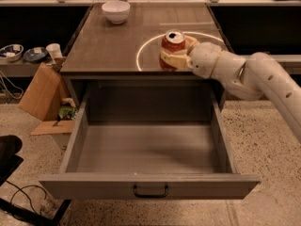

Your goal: Place coke can into top drawer

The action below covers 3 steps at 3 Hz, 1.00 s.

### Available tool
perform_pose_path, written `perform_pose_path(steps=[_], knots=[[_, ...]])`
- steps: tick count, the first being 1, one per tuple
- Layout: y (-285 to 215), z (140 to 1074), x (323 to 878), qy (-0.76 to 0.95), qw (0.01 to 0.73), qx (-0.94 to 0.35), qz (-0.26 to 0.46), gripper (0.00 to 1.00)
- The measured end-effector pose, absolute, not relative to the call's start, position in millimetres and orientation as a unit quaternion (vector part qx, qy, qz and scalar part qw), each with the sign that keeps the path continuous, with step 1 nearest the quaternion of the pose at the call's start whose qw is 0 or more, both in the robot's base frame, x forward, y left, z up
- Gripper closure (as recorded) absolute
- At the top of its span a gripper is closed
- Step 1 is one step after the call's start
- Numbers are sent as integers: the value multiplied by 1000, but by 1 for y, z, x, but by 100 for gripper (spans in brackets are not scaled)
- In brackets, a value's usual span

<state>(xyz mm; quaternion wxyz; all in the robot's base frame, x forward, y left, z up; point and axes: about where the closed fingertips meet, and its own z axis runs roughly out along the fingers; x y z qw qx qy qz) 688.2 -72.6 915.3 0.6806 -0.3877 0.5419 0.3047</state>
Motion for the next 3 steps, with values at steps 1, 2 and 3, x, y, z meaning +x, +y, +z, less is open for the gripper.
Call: perform_pose_path(steps=[1,2,3], knots=[[-53,863,644,521,666,-408,344,100],[-45,834,620,507,658,-419,367,100],[-23,799,619,506,622,-445,397,100]])
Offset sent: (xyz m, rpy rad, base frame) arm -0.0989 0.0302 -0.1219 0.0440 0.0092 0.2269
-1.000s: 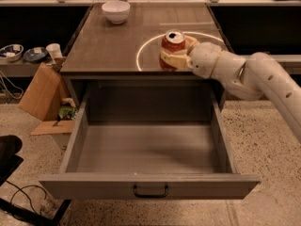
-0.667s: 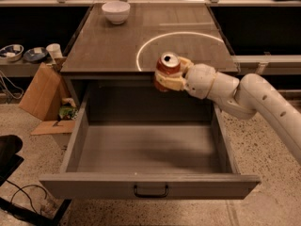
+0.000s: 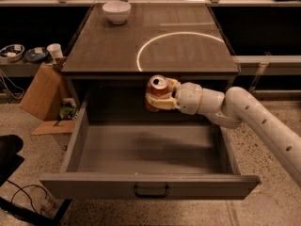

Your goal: Place coke can into top drawer

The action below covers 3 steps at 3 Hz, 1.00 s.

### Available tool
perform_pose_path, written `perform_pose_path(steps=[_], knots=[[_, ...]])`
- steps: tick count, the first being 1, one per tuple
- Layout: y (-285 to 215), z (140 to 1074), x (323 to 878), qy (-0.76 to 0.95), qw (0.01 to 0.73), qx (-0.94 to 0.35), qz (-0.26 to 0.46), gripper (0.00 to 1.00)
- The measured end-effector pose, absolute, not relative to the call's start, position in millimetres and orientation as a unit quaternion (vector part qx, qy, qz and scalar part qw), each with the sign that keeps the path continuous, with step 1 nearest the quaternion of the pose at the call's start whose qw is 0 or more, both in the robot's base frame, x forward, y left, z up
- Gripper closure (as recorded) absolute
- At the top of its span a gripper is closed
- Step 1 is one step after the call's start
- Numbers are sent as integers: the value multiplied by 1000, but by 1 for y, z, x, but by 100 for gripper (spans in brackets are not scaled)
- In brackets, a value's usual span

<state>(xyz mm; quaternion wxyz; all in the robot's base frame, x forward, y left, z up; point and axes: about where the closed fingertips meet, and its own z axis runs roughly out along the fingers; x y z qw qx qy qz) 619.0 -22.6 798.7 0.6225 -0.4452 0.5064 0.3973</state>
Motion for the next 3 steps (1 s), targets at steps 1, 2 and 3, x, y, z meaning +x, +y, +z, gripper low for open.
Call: perform_pose_path(steps=[1,2,3], knots=[[8,763,629,521,574,-465,427,100],[42,737,639,509,544,-485,458,100],[63,727,642,494,525,-505,474,100]])
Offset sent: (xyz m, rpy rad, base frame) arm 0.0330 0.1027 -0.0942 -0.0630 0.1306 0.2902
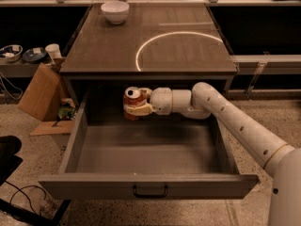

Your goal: Place coke can into top drawer

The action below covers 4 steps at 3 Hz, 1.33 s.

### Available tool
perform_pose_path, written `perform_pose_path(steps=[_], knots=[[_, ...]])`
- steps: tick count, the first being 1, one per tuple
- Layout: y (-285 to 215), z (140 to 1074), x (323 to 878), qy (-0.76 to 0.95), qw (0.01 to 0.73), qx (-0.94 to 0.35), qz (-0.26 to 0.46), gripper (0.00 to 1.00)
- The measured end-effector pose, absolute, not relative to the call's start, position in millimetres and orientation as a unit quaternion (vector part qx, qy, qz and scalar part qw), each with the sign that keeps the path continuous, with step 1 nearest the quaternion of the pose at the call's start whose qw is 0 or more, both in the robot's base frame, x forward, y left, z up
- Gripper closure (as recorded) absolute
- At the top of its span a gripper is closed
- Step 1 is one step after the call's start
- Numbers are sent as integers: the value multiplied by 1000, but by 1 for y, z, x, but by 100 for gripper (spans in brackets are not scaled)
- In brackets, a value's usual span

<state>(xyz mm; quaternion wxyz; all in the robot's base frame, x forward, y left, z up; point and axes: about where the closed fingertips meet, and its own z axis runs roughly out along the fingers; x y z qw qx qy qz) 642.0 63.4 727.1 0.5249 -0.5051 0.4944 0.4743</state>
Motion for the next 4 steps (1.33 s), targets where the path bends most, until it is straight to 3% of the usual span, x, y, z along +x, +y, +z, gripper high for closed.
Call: perform_pose_path(steps=[2,4], knots=[[85,719,626,505,493,-525,475,100],[113,694,560,513,413,-568,493,100]])
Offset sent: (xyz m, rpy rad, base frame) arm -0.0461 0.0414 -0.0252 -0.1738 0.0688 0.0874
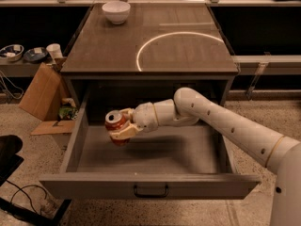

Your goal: Place coke can into top drawer

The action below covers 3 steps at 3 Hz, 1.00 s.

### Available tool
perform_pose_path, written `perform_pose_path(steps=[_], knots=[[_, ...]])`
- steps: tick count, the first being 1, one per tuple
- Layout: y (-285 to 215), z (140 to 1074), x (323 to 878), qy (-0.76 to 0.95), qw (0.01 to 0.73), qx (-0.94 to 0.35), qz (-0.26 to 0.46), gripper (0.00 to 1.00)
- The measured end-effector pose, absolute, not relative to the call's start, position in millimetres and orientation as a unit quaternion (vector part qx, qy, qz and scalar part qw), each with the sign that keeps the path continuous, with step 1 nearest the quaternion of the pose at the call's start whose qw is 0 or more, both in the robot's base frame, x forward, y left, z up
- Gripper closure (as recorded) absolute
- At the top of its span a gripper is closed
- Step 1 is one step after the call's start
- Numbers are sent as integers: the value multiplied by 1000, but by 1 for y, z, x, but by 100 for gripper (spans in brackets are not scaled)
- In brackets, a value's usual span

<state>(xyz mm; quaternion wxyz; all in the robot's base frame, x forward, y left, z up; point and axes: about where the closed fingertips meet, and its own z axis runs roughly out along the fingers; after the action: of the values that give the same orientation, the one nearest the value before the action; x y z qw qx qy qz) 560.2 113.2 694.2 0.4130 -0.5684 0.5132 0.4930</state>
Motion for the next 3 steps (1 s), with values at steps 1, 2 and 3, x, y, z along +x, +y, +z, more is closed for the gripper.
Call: perform_pose_path(steps=[1,2,3], knots=[[131,680,546,495,414,-561,519,100],[133,675,544,494,413,-559,523,82],[133,676,544,494,412,-560,522,58]])
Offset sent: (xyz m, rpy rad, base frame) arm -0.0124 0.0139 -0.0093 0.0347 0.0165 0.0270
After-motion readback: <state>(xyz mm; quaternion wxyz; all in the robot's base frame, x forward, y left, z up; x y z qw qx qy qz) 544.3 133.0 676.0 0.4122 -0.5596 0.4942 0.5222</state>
